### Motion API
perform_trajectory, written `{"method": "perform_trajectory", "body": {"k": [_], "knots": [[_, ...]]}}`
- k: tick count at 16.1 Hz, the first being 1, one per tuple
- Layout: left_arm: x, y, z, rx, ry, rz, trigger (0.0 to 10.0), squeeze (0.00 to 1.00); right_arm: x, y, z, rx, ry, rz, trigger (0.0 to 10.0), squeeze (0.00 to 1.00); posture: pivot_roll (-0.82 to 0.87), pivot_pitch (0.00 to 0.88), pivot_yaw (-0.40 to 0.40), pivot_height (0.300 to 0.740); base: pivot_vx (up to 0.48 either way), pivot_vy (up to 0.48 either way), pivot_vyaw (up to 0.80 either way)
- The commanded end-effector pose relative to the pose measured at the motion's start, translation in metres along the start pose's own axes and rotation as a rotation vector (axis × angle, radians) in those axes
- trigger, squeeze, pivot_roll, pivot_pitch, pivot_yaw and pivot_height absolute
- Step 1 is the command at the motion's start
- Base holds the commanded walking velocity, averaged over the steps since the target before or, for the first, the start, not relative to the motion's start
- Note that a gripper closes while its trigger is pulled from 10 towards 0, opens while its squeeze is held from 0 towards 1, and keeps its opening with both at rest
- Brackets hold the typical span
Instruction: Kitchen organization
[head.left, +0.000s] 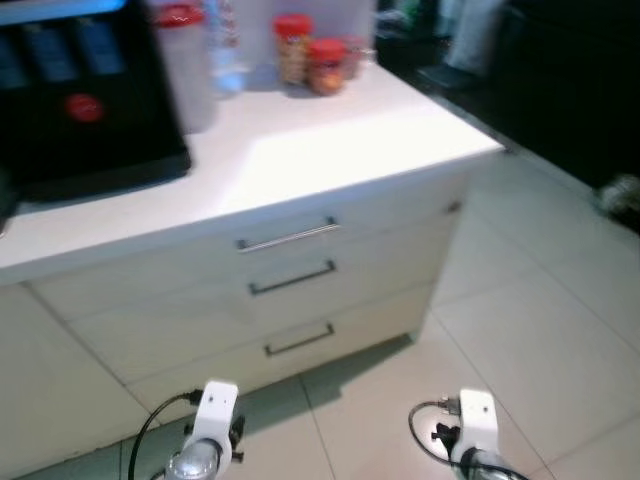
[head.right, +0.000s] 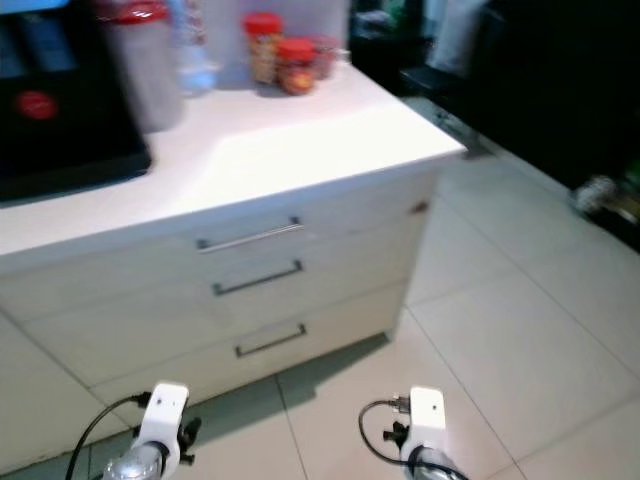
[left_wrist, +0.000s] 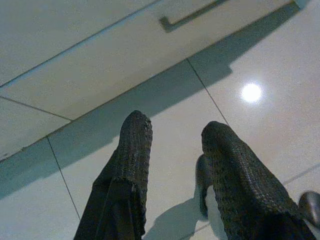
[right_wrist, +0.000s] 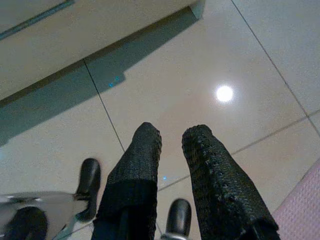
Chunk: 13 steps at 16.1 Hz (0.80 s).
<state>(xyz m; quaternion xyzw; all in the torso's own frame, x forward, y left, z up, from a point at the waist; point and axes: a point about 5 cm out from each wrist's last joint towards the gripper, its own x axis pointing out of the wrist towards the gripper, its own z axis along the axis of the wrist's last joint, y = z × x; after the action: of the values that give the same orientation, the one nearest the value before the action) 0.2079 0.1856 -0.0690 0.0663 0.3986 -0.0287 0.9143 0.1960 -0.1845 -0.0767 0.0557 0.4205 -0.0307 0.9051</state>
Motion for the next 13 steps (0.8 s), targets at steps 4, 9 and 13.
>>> {"method": "perform_trajectory", "body": {"k": [4,9,13], "knots": [[-0.0010,0.0041,-0.0032,0.012,0.013,0.002,10.0,0.00,0.0000,0.0052,-0.0034,0.018,0.011,0.014,10.0,0.00,0.12,0.000,0.023,0.740,0.000,0.000,0.80],[-0.0008,0.0050,-0.0028,0.017,0.019,0.002,10.0,0.00,-0.0001,0.0062,-0.0043,0.019,0.014,0.016,10.0,0.00,0.12,0.000,0.025,0.740,0.000,0.000,0.80],[-0.0009,0.0049,-0.0034,0.018,0.024,0.003,10.0,0.00,-0.0001,0.0067,-0.0048,0.015,0.016,0.020,10.0,0.00,0.12,0.000,0.024,0.740,0.000,0.000,0.80]]}}
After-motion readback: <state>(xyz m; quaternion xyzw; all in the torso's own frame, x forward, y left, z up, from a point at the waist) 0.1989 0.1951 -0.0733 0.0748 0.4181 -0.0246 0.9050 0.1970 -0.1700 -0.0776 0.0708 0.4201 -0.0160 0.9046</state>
